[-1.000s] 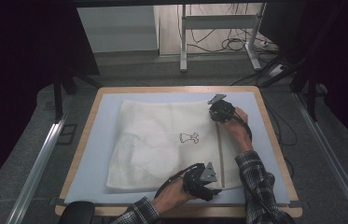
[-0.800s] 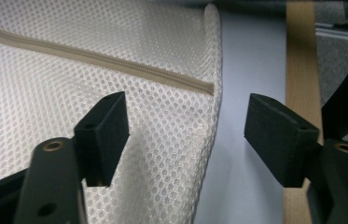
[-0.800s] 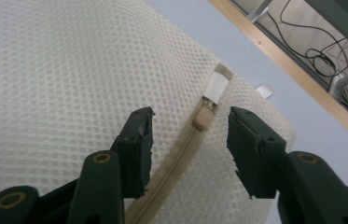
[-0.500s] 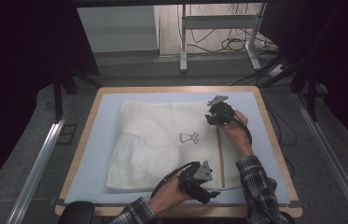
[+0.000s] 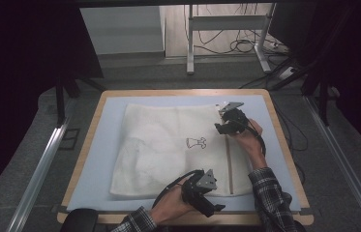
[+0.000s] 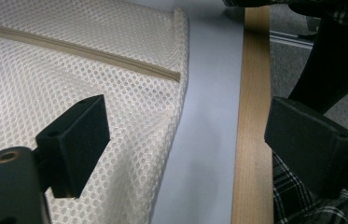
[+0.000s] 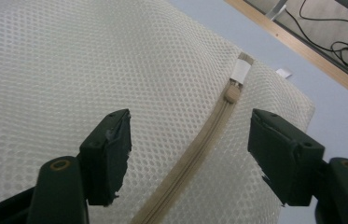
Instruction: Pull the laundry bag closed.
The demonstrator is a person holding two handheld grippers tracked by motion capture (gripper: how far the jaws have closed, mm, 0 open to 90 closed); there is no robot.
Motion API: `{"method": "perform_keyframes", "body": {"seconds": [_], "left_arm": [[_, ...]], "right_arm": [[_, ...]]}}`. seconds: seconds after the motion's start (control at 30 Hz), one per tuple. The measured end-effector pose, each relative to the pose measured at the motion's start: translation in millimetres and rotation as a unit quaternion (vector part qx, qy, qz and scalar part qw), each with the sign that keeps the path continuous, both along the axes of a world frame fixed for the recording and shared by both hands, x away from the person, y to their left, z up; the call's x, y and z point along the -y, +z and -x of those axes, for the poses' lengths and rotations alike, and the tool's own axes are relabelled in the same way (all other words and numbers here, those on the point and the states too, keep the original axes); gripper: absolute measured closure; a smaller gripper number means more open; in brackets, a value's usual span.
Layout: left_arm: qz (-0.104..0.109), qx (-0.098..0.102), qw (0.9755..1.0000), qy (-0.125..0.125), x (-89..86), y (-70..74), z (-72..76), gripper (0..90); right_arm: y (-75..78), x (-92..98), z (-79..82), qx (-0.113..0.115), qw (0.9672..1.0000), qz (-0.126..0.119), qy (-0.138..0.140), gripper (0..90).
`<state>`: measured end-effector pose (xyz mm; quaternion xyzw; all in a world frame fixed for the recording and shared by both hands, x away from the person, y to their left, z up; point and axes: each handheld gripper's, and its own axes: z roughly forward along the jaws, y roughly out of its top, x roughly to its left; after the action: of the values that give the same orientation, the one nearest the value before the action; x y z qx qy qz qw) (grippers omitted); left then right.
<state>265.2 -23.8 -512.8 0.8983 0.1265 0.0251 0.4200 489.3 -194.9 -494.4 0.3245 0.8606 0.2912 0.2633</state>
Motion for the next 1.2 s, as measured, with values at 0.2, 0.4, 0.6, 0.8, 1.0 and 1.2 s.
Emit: {"method": "perform_keyframes", "body": {"seconds": [0.2,0.4,0.6,0.8,1.0,1.2], "left_arm": [[0.0,0.006,1.0,0.003,-3.9,2.0,-1.2,8.3],[-0.005,0.022,0.9997,0.01,-6.9,3.3,-0.6,4.5],[0.002,0.046,0.9988,0.015,-12.3,6.5,0.4,4.5],[0.013,0.055,0.9982,0.018,-18.6,9.7,0.7,5.0],[0.008,0.053,0.9983,0.024,-24.6,8.2,-2.0,6.9],[-0.001,0.035,0.9987,0.038,-26.6,8.2,-1.4,10.1]], "right_arm": [[3.0,0.1,5.1,-0.017,0.9996,-0.022,0.009,22.1],[6.6,-3.0,10.9,-0.029,0.9985,-0.039,0.024,16.9],[10.7,-5.4,19.5,-0.028,0.9983,-0.043,0.028,11.6],[12.9,-7.9,27.6,-0.029,0.9974,-0.049,0.045,7.8],[15.3,-12.4,35.8,-0.032,0.9966,-0.051,0.056,4.5],[17.4,-13.8,41.2,-0.041,0.9959,-0.056,0.058,3.2]]}}
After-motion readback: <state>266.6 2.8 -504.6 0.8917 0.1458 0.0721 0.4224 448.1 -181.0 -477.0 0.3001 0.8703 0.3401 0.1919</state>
